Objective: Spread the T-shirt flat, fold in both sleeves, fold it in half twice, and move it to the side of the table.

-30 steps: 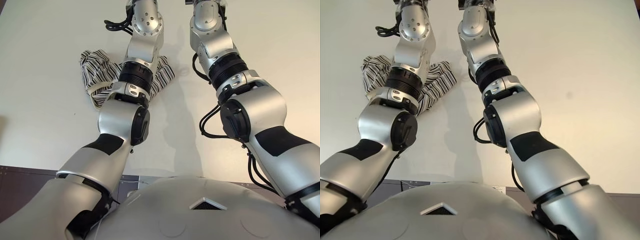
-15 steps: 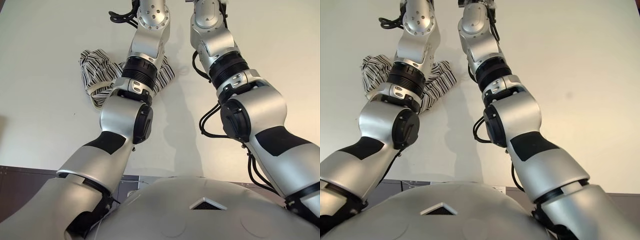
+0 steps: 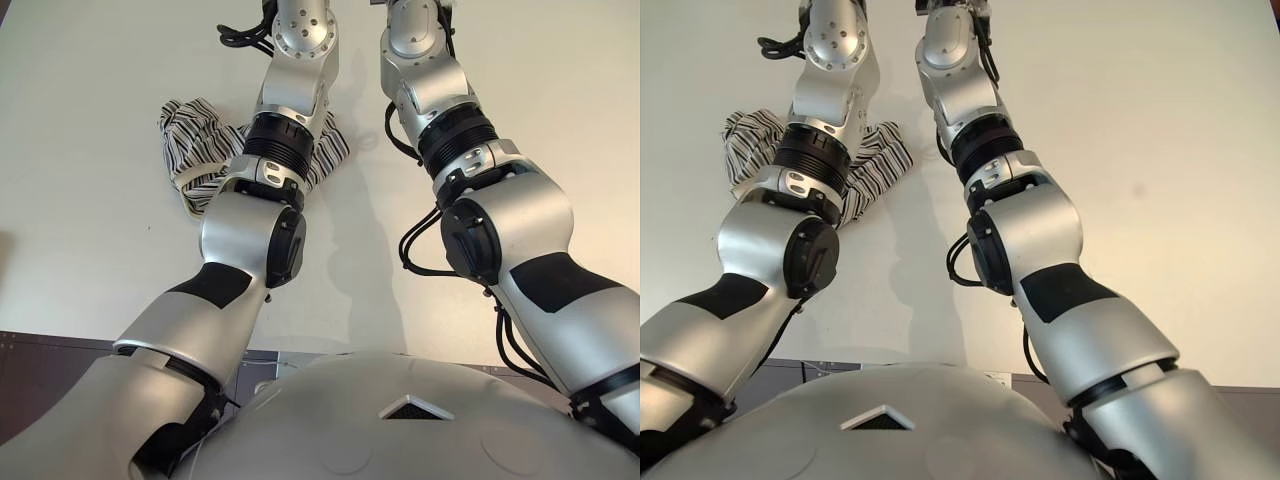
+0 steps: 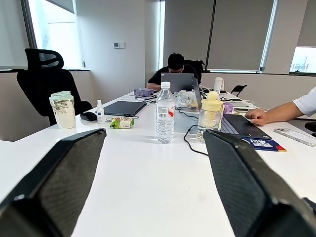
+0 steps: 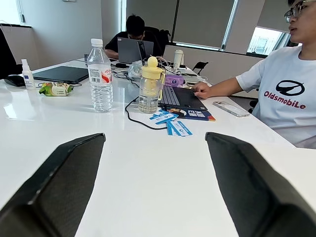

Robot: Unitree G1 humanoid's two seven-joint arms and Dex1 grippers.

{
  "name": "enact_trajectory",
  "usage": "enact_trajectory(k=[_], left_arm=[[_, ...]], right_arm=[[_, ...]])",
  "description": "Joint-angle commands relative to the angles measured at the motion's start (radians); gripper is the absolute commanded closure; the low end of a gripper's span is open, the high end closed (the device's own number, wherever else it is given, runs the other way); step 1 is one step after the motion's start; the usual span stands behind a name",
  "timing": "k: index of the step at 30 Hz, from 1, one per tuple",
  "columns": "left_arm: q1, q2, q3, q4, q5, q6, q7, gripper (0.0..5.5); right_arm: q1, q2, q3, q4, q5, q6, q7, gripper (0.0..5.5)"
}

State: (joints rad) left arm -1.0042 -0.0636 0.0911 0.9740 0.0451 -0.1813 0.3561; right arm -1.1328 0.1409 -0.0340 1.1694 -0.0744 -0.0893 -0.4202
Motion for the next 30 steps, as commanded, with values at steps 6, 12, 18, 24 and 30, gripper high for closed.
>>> enact_trajectory(k=[6, 12, 18, 24, 30], left_arm=[[-0.007, 0.009, 0.006, 0.002, -0.003, -0.001, -0.002, 1.83], [0.081, -0.005, 0.097, -0.187, -0.169, 0.025, -0.135, 1.83], [0.752, 0.344, -0.059, -1.126, -0.324, 0.419, -0.611, 1.83], [1.034, 0.695, -0.084, -1.112, -0.184, 0.412, -0.912, 1.83], [1.038, 0.738, 0.04, -1.094, -0.204, 0.389, -0.925, 1.83]], right_arm=[[-0.004, 0.012, 0.0, 0.004, -0.002, 0.019, 0.009, 1.76], [0.092, 0.029, 0.005, -0.149, 0.042, -0.078, 0.161, 1.76], [0.7, -0.208, 0.484, -1.066, -0.046, 0.161, 0.687, 1.76], [0.76, -0.26, 0.651, -1.139, -0.174, 0.503, 0.817, 1.76], [0.759, -0.26, 0.718, -1.166, -0.275, 0.554, 0.822, 1.76]])
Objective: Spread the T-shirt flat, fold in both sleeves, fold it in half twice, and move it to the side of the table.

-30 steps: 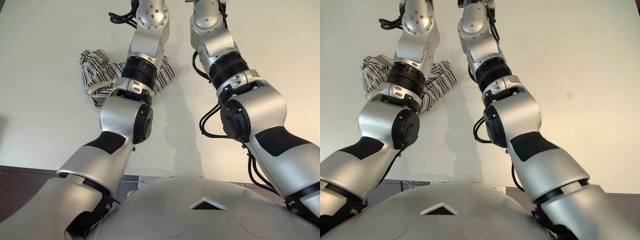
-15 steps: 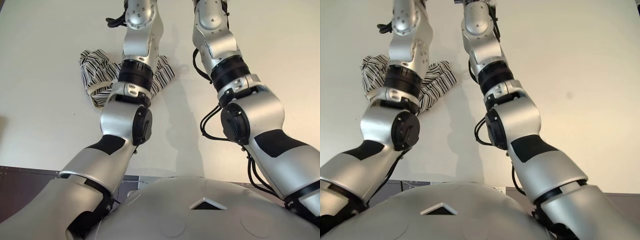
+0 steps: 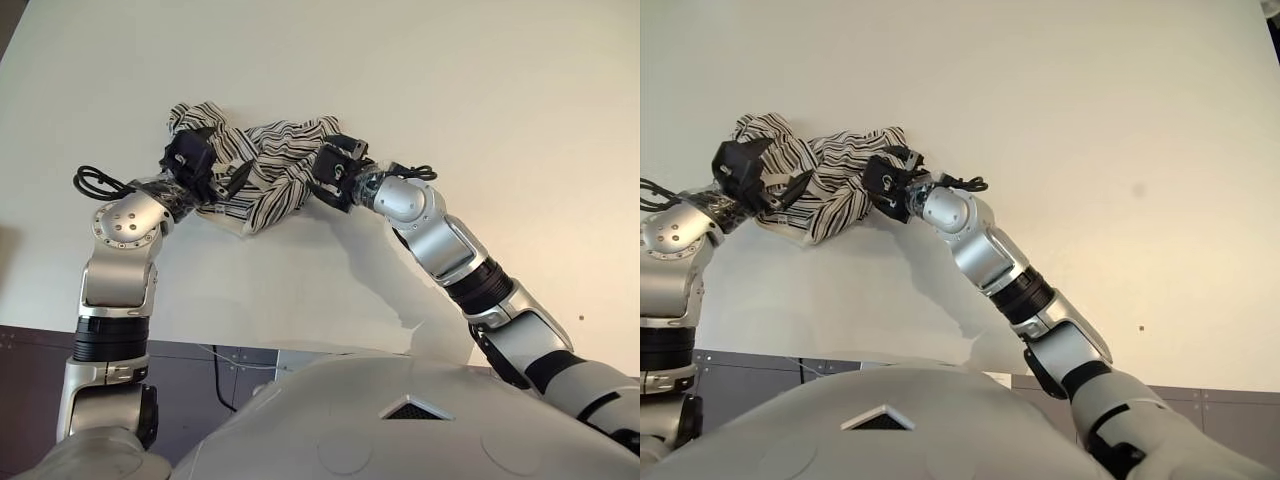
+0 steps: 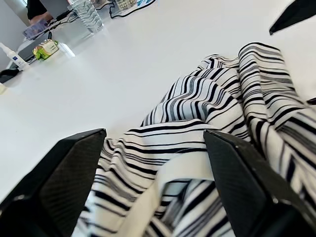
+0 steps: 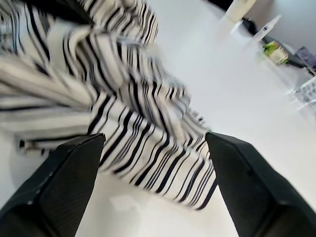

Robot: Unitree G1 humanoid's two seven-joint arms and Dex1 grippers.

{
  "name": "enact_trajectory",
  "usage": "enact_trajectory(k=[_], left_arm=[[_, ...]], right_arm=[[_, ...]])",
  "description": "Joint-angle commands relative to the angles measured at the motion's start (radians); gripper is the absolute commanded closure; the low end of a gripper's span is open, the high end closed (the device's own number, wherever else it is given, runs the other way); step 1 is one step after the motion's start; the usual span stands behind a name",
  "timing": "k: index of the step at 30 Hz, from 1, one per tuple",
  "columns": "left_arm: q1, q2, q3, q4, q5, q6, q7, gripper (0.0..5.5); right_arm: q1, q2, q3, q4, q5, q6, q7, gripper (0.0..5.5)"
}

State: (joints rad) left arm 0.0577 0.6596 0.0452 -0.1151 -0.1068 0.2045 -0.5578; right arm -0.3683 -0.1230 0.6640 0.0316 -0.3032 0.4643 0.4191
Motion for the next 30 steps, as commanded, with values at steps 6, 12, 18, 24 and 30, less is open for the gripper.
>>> enact_trajectory(k=[6, 12, 18, 24, 30], left_arm=[[-0.106, 0.028, 0.095, 0.229, 0.078, -0.021, 0.109, 1.83], [-0.211, 0.022, -0.204, 0.55, 0.414, -0.214, 0.167, 1.83], [-0.044, -0.014, -0.181, 0.216, 0.238, -0.126, 0.013, 1.83], [-0.013, -0.137, -0.205, 0.204, 0.271, -0.016, 0.139, 1.83], [-0.035, -0.241, -0.134, 0.12, 0.194, 0.002, 0.246, 1.83]], right_arm=[[-0.051, 0.033, 0.028, -0.05, -0.118, -0.082, -0.072, 1.76], [-0.064, 0.01, 0.071, 0.141, -0.154, -0.06, 0.014, 1.76], [0.089, -0.231, -0.026, 0.026, -0.15, -0.04, 0.115, 1.76], [0.148, -0.556, -0.262, 0.115, -0.117, -0.132, 0.156, 1.76], [0.196, -0.6, -0.325, 0.024, -0.064, -0.207, 0.206, 1.76]])
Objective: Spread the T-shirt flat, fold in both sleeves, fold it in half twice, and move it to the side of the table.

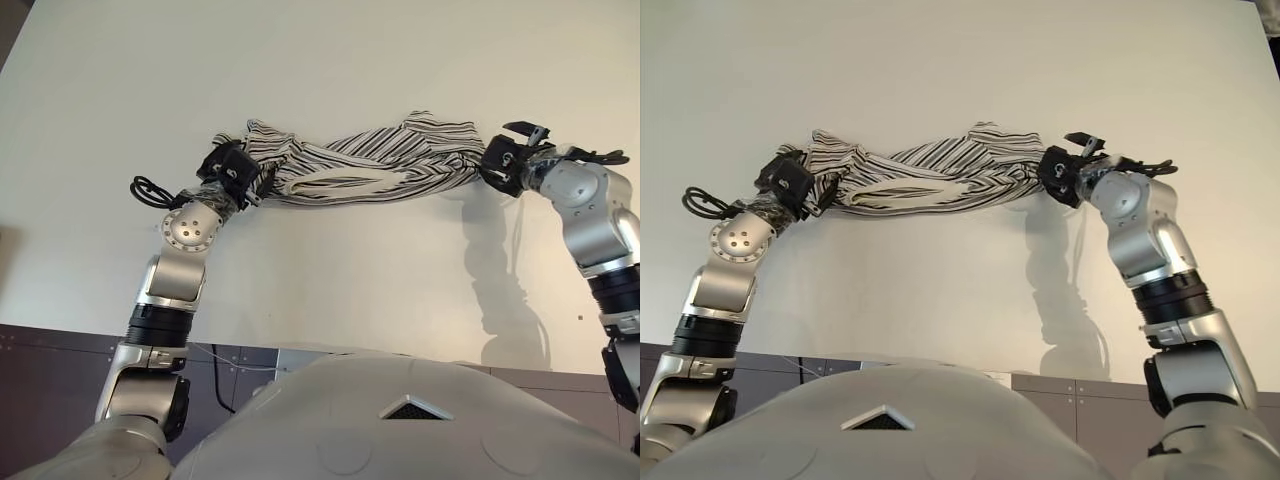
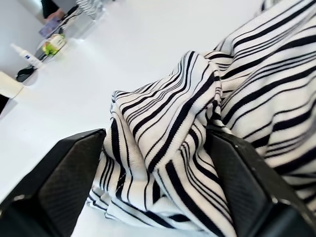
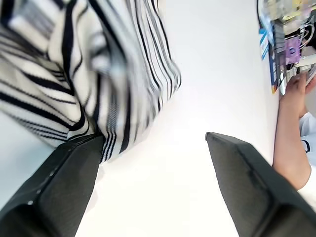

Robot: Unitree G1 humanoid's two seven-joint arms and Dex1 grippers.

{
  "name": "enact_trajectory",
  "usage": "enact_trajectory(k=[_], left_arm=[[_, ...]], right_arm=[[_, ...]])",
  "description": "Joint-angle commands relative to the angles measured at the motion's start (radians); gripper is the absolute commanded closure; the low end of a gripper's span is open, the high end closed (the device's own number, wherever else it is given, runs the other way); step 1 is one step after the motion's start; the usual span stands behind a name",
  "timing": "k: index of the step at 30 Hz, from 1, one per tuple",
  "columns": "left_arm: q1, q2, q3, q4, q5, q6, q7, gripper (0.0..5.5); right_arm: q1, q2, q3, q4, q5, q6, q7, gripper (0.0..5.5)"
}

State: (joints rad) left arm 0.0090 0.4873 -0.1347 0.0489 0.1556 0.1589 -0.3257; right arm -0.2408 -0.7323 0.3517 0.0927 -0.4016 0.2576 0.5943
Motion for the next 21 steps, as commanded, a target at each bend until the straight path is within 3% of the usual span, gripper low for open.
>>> enact_trajectory(k=[1, 5, 7, 8, 9, 12, 14, 18, 21], left_arm=[[-0.001, -0.112, 0.078, -0.118, -0.15, 0.054, 0.004, 1.83], [-0.049, -0.162, 0.204, -0.325, -0.406, 0.165, -0.044, 1.83], [-0.089, -0.138, 0.277, -0.336, -0.487, 0.212, -0.06, 1.83], [-0.104, -0.114, 0.283, -0.305, -0.48, 0.228, -0.07, 1.83], [-0.114, -0.079, 0.247, -0.257, -0.435, 0.232, -0.09, 1.83], [-0.071, 0.09, -0.059, -0.029, -0.113, 0.096, -0.203, 1.83], [0.002, 0.141, -0.096, -0.047, -0.079, 0.032, -0.258, 1.83], [0.307, 0.259, -0.017, -0.266, -0.132, -0.037, -0.334, 1.83], [0.408, 0.29, 0.036, -0.29, -0.129, -0.027, -0.33, 1.83]], right_arm=[[0.066, 0.061, -0.074, -0.118, 0.142, 0.044, 0.058, 1.76], [-0.04, 0.131, -0.282, -0.289, 0.483, 0.14, 0.172, 1.76], [-0.096, 0.136, -0.297, -0.239, 0.512, 0.139, 0.183, 1.76], [-0.123, 0.148, -0.251, -0.15, 0.459, 0.114, 0.16, 1.76], [-0.133, 0.158, -0.201, -0.076, 0.399, 0.098, 0.128, 1.76], [-0.1, 0.161, -0.032, 0.08, 0.214, 0.006, 0.067, 1.76], [0.032, 0.064, -0.069, -0.076, 0.251, -0.005, 0.149, 1.76], [0.312, -0.168, -0.262, -0.381, 0.433, -0.039, 0.381, 1.76], [0.422, -0.246, -0.232, -0.367, 0.356, -0.101, 0.402, 1.76]])
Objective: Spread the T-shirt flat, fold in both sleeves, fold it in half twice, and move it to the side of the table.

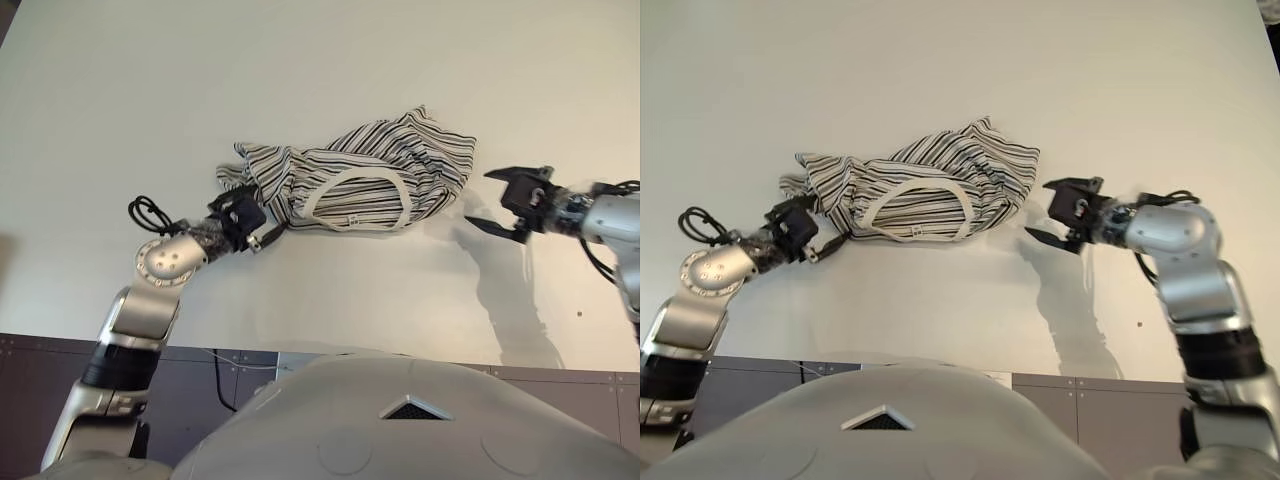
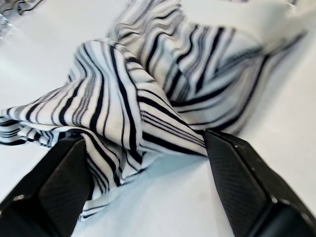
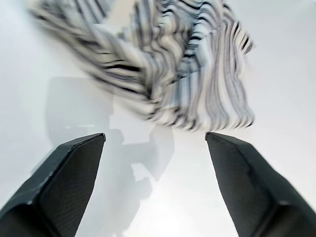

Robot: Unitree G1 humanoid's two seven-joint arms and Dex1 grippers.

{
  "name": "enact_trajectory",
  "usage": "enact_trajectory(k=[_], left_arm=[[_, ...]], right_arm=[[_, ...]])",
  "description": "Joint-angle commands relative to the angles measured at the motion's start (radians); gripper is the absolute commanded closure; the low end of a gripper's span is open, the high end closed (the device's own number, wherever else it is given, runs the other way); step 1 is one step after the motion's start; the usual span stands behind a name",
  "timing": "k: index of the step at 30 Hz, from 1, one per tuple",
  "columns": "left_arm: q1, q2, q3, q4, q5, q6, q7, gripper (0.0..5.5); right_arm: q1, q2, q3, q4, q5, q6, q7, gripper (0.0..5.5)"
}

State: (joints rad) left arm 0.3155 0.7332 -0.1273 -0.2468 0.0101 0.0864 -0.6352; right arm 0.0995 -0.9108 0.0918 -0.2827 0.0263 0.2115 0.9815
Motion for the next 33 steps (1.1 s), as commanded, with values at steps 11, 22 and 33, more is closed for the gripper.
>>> enact_trajectory(k=[11, 22, 33], left_arm=[[-0.001, -0.066, 0.099, 0.042, -0.11, -0.007, 0.002, 1.83], [-0.133, 0.017, 0.068, 0.223, -0.075, 0.082, -0.02, 1.83], [-0.045, -0.014, 0.102, 0.201, -0.152, -0.016, -0.124, 1.83]], right_arm=[[-0.473, 0.476, 0.017, 0.561, -0.108, 0.054, -0.489, 1.76], [-0.385, 0.386, 0.227, 0.813, -0.369, -0.129, -0.561, 1.76], [-0.514, 0.448, 0.082, 0.647, -0.103, -0.101, -0.501, 1.76]])
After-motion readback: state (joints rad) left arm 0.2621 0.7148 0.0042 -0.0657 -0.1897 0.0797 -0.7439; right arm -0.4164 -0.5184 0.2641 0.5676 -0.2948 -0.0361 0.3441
